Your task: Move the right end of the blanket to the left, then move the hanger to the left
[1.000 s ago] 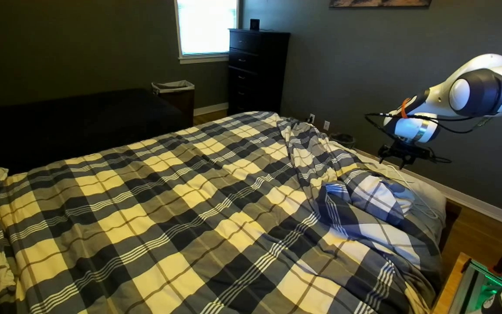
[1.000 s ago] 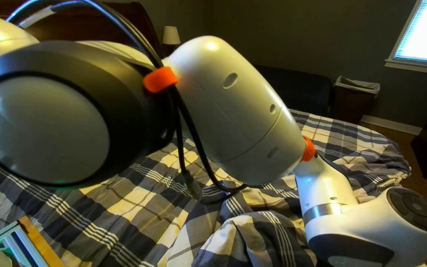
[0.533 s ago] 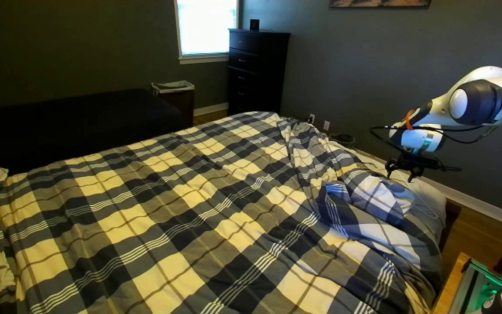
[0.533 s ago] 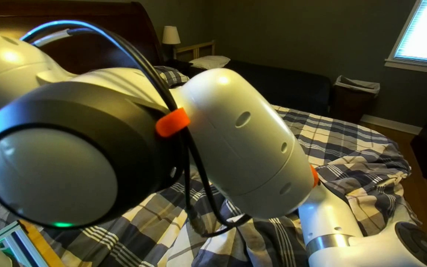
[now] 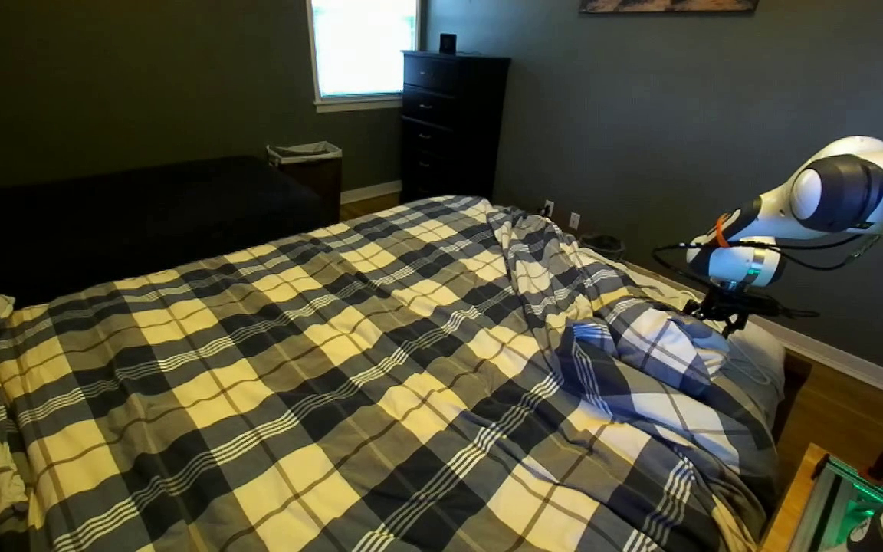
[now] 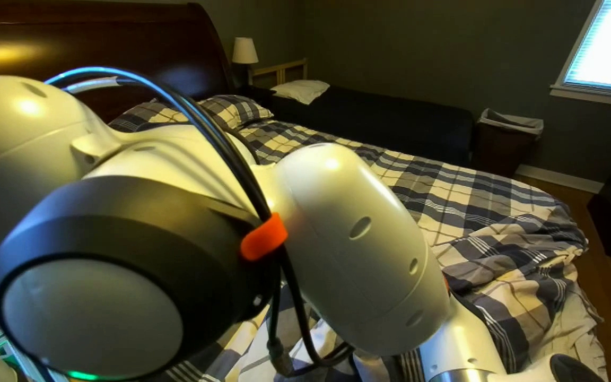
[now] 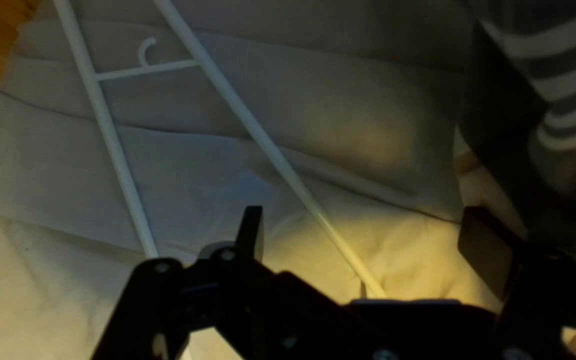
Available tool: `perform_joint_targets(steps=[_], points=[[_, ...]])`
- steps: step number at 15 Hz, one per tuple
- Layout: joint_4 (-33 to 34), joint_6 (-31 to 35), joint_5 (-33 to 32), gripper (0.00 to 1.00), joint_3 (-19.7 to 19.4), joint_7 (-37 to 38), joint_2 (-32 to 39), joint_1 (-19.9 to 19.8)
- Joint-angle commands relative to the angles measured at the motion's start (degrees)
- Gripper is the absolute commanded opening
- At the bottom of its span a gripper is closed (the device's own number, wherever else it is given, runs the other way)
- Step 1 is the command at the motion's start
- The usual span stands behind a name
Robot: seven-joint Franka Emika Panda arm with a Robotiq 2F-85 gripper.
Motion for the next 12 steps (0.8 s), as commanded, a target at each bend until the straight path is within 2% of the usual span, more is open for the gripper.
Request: perform_joint_targets(steps=[1, 2, 3, 5, 7, 8, 9, 10, 12], points=[[3.12, 0.0, -1.71, 0.93, 2.03, -1.71, 2.59, -2.21], [3.51, 0.23, -1.92, 0.87, 2.0, -1.79, 2.94, -2.31], [3.96, 0.44, -2.16, 0.69, 1.88, -1.68, 3.33, -2.36], [4.98, 0.38, -2.59, 0.86, 1.76, -1.55, 3.97, -2.62], [5.86, 0.38, -2.81, 0.96, 1.85, -1.51, 4.63, -2.95], [6.31, 0.32, -2.91, 0.86, 1.9, -1.54, 5.0, -3.05], [6.74, 0.29, -3.07, 0.66, 1.91, -1.59, 5.37, -3.1], [7.06, 0.43, -3.15, 0.66, 1.96, -1.59, 5.75, -3.16], [7.77, 0.06, -3.42, 0.49, 1.9, -1.49, 6.33, -3.17]])
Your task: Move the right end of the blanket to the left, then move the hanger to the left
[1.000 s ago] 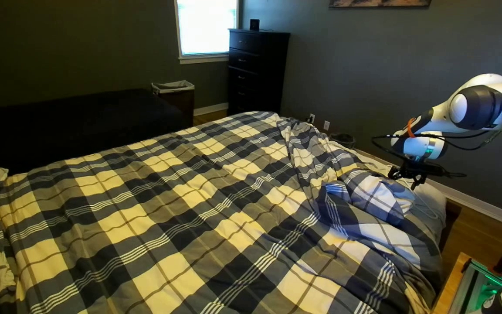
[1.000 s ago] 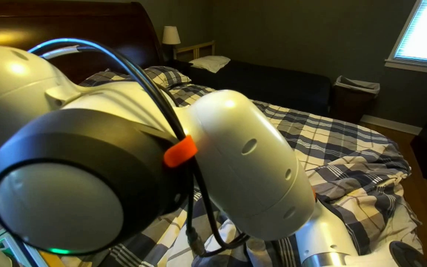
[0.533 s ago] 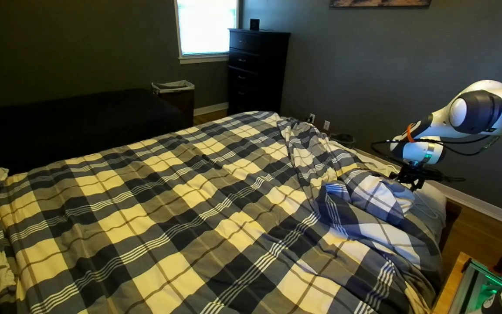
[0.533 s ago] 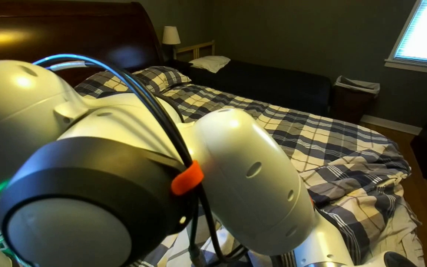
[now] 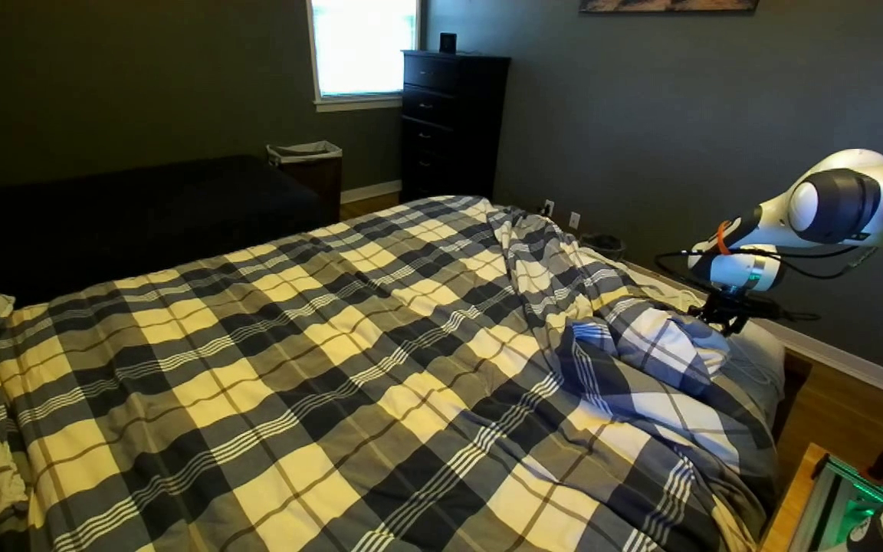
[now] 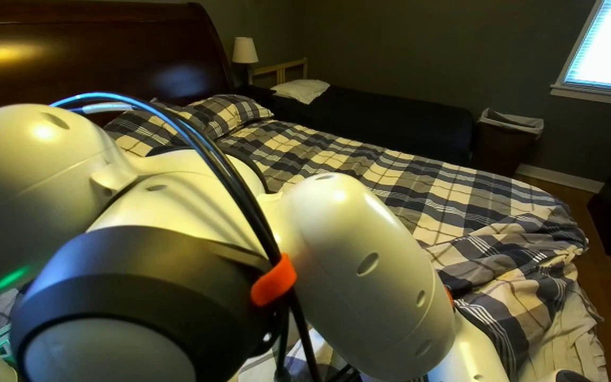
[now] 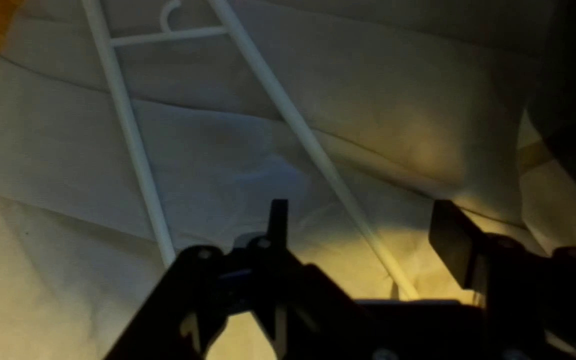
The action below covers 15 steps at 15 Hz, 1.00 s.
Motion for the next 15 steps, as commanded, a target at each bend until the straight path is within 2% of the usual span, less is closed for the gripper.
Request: perform_joint_targets(steps=[1, 2, 3, 4, 8, 15], points=[[3.43, -0.05, -1.92, 0.57, 1.12, 0.03, 2.89, -1.25], [3.66, -0.15, -2.17, 0.59, 1.04, 0.07, 3.19, -1.11], [3.92, -0.17, -2.5, 0.32, 0.92, 0.13, 3.54, -0.94], [4.2, -0.22, -2.72, 0.31, 0.94, 0.14, 3.82, -0.93], [4.97, -0.29, -3.63, 0.01, 0.71, 0.33, 4.32, -0.84], [5.28, 0.45, -3.51, 0.02, 0.67, 0.39, 2.29, -1.81]])
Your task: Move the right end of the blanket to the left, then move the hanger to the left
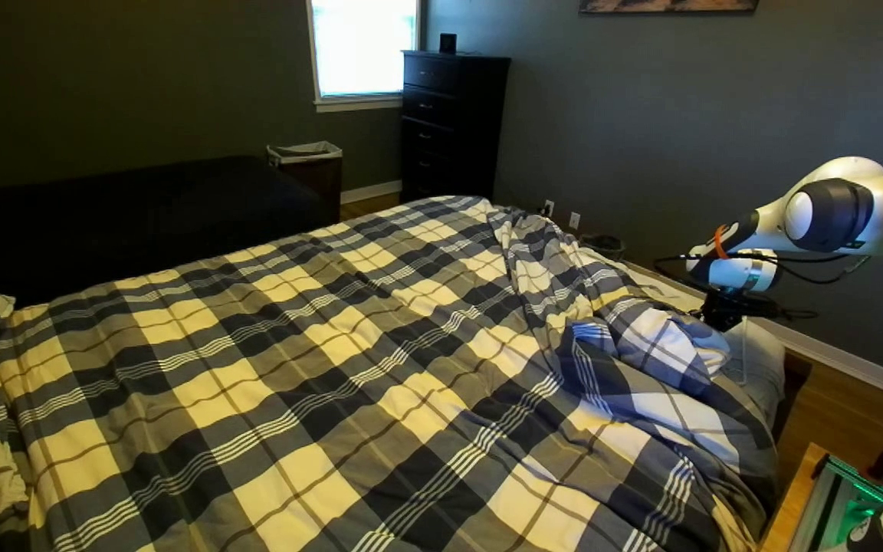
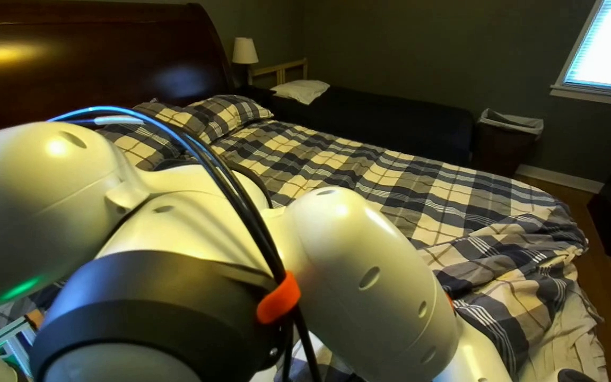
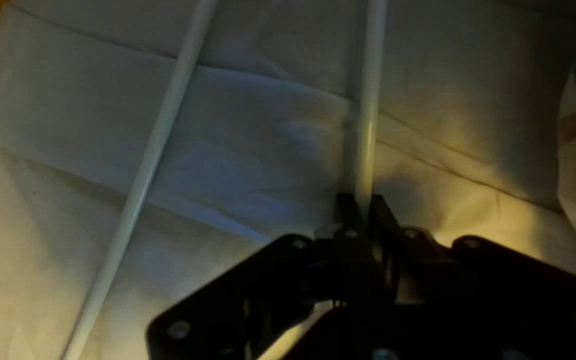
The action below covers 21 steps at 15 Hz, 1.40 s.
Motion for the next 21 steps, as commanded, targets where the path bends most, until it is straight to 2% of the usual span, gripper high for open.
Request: perform_joint_targets(steps=[1, 3, 9, 18, 21], points=[[1.44, 0.81, -1.14, 0.02, 0.52, 0.33, -0.68, -1.65], [0.48, 2.0, 0.18, 0.02, -0.22, -0.86, -2.8, -1.45], [-4.74, 8.53, 0.76, 0.02, 1.94, -4.4, -12.53, -0.91], [-17.27, 8.0, 1.77, 0.02, 11.74, -6.71, -28.35, 1.19], [-19.84, 6.78, 2.05, 0.02, 12.26, -7.48, -32.31, 3.81]])
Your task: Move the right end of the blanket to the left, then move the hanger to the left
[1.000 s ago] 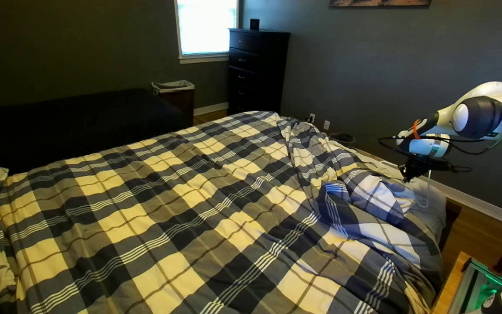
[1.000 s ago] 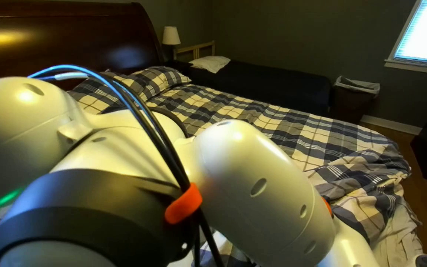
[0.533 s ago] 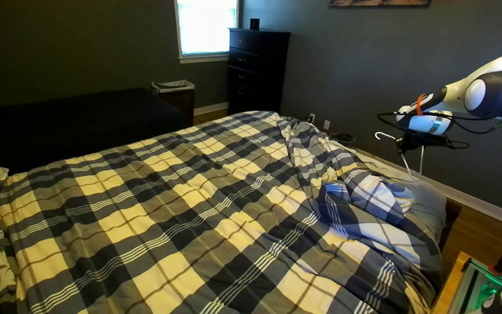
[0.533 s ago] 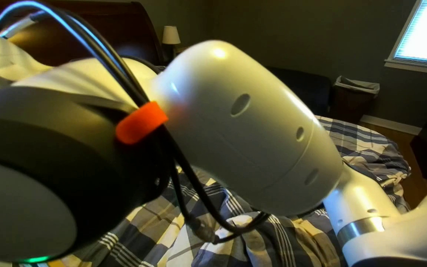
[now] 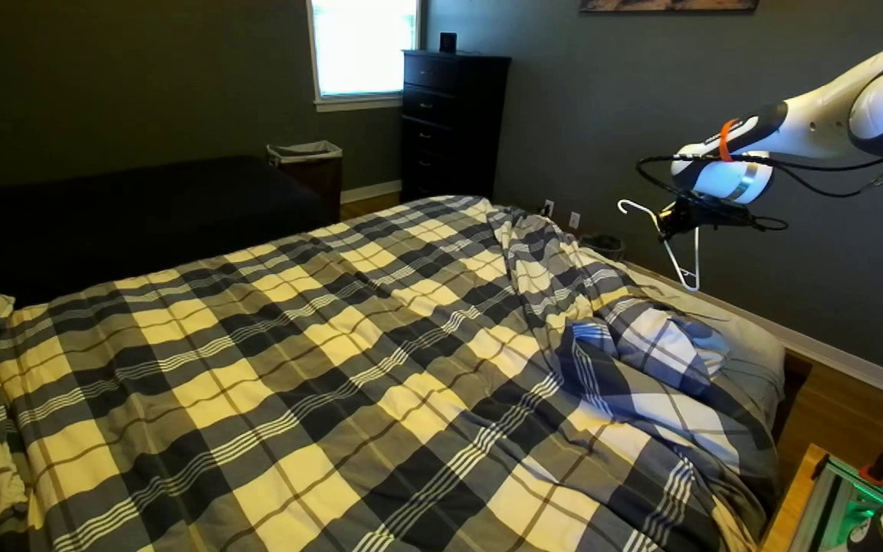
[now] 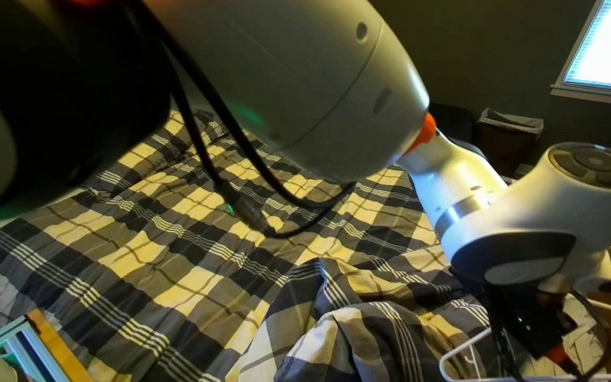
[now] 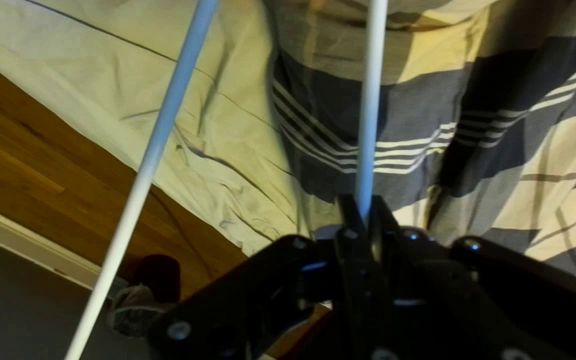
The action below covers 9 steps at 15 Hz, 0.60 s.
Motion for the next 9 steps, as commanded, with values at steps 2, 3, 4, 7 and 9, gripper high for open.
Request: perform_joint_targets(steps=[2, 3, 4, 7, 9], points=[[-7.32, -1.28, 1.56, 0.02, 1.19, -3.04, -7.83, 3.13], [-8.07, -1.97, 1.85, 0.02, 1.62, -3.66, -9.06, 3.95], [-8.58, -2.44, 2.29, 0.02, 2.0, -4.21, -9.84, 4.77], [-10.67, -5.75, 3.94, 0.02, 2.93, -6.71, -12.61, 7.59], [-11.84, -8.2, 5.02, 0.02, 2.94, -8.39, -14.27, 9.77]])
